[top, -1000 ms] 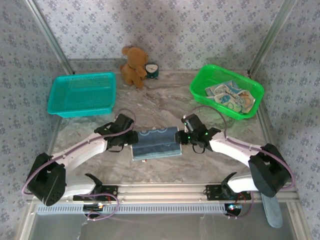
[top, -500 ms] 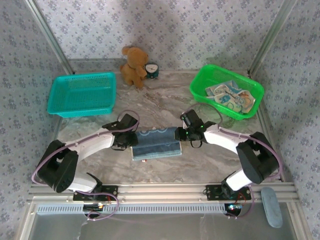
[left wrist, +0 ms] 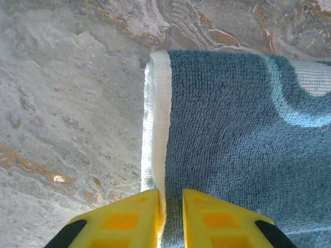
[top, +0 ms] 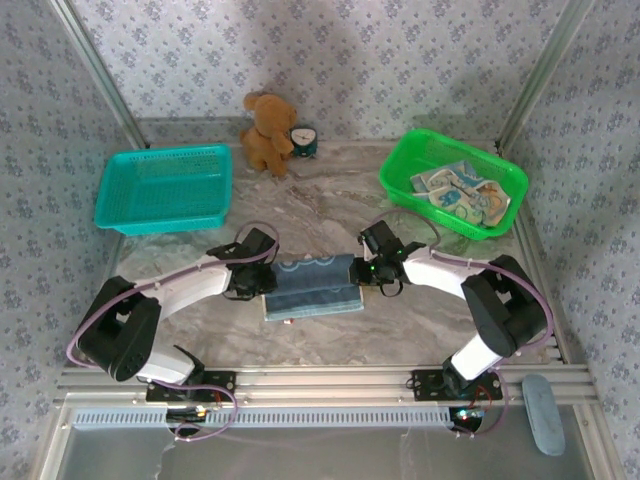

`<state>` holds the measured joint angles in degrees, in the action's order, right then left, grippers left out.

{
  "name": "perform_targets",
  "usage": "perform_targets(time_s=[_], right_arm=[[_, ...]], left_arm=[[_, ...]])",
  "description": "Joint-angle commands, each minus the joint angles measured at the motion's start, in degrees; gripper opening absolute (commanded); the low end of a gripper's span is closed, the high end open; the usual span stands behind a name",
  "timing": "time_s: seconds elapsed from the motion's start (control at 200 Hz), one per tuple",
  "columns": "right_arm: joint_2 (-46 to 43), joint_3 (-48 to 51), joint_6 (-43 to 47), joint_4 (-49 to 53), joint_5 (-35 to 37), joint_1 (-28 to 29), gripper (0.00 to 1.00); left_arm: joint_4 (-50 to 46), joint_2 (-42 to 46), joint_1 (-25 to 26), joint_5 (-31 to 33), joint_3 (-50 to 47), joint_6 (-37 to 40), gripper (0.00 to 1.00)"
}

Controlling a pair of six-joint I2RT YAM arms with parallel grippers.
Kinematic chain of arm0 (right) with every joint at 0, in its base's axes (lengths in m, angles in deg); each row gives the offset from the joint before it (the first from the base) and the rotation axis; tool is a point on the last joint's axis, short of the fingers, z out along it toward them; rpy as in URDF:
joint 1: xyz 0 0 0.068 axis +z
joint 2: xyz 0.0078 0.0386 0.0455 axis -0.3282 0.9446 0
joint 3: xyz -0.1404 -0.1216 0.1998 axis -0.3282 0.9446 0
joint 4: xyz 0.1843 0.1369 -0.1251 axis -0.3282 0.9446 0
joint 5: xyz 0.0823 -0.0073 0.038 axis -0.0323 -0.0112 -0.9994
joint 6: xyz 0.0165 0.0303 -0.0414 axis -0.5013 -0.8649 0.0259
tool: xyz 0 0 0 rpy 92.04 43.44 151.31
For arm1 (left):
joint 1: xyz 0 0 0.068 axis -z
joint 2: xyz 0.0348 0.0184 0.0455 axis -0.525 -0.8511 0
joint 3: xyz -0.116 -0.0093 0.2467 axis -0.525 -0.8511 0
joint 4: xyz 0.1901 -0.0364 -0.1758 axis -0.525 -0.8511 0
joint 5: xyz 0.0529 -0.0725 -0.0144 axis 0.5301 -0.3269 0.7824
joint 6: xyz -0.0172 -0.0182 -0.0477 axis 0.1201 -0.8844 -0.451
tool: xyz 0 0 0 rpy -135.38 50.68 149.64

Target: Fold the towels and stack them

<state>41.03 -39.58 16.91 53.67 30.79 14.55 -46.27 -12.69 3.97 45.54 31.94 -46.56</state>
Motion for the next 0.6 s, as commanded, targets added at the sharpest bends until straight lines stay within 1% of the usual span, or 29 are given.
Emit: perform_targets(time_s=[0.0,0.155,0.305,0.595], right_arm=[[0.0,-1.1,0.8,1.0,-0.7,-0.2,0.21],[-0.6,-1.4,0.8,1.5,-0.6,-0.2,0.15],[-2.0,-1.5,0.7,2.2,-0.5,-0.2,0.00],[-6.1,-2.6,-0.4,5.7,-0.5,0.6,0.00]], left_arm=[[0.1,-0.6,-0.2,-0.8,0.0,-0.5,0.19],[0.0,0.0,-0.2,-0.6,-0.3,-0.6,0.00],[-1.3,1.7,-0.2,0.2,0.0,-0.6,0.00],[-8.0,7.1,-0.2,2.0,2.8,-0.8,0.00]])
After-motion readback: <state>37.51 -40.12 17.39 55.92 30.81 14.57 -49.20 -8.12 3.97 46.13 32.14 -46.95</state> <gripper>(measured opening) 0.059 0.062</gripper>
